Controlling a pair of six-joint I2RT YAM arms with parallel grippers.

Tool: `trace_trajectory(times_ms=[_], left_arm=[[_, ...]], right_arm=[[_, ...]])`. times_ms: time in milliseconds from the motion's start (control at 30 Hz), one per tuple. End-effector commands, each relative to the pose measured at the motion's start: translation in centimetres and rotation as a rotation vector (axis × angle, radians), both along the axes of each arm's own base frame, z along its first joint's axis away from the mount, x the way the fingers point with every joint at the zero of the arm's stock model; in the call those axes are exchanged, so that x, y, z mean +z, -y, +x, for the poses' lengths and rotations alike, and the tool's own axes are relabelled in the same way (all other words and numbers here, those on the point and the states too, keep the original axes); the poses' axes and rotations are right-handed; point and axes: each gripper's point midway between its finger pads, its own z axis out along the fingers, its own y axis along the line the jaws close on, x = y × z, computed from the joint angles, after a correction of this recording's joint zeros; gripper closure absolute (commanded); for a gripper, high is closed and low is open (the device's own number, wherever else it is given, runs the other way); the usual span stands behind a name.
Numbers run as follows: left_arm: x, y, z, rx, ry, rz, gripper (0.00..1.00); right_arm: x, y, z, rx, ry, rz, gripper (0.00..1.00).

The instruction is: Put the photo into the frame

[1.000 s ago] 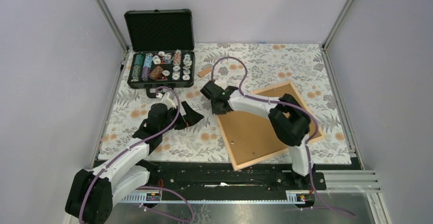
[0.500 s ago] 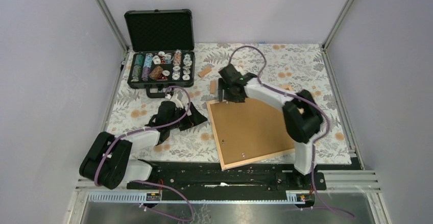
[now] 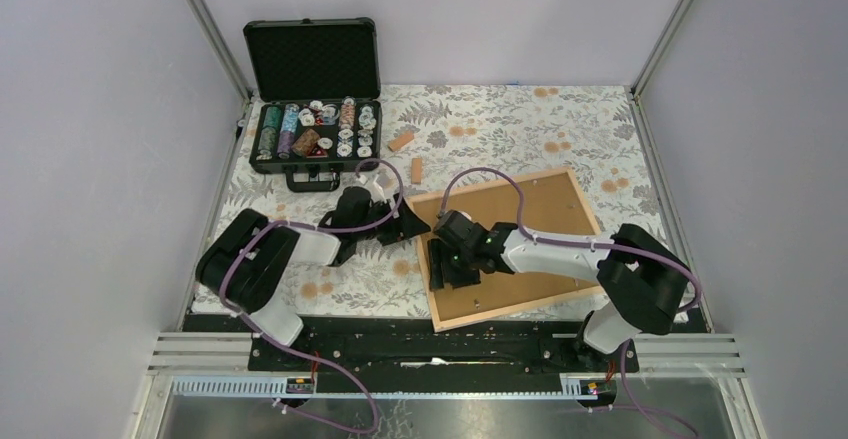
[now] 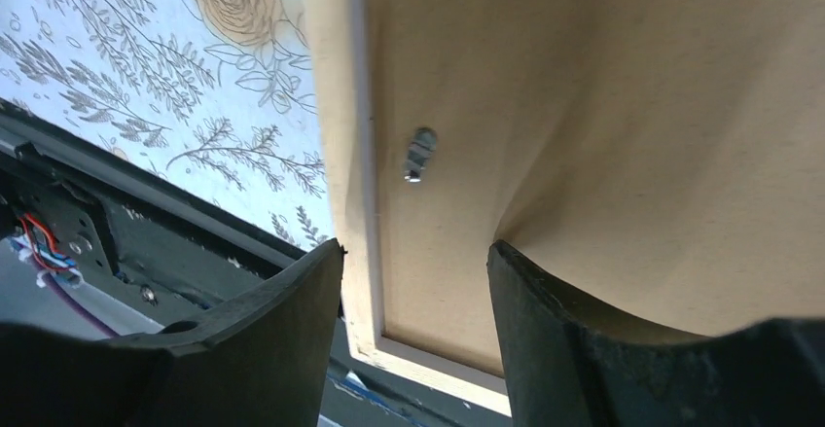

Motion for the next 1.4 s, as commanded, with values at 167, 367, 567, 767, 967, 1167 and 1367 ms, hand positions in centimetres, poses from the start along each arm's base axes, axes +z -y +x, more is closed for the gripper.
trace_trajectory(times_ms=[167, 367, 567, 767, 967, 1167, 1367], left_arm=[[-2.0, 1.0, 1.5, -0.052, -0.077, -0.014, 0.31], [-2.3, 0.2, 1.7, -0.025, -0.128, -0.118, 0.34], [-2.2, -0.3, 1.5, -0.004, -0.111, -0.117, 0.34], [-2.3, -0.4, 1.7, 0.005, -0.109, -0.114, 0.34], [-2.3, -0.4, 1.7, 0.007, -0.106, -0.115, 0.34], [-2.3, -0.3, 1.6, 0.002, -0.106, -0.114, 0.34], [-2.2, -0.4, 1.6, 0.005, -0.1, -0.116, 0.34]], right_arm=[[-1.8, -2.1, 2.8, -0.104, 0.157, -0.041, 0.52], [-2.1, -0.4, 3.6, -0.145, 0.194, -0.156, 0.42], [-0.7, -0.3, 2.6, -0.158, 0.17, -0.106, 0.36], [0.3, 0.6, 2.3, -0.148, 0.196, -0.092, 0.29], [-1.2, 0.0, 3.5, -0.119, 0.222, -0.147, 0.29], [-1.3, -2.5, 4.1, -0.083, 0.232, -0.127, 0.31], [-2.6, -2.3, 3.4, -0.061, 0.219, -0.167, 0.42]])
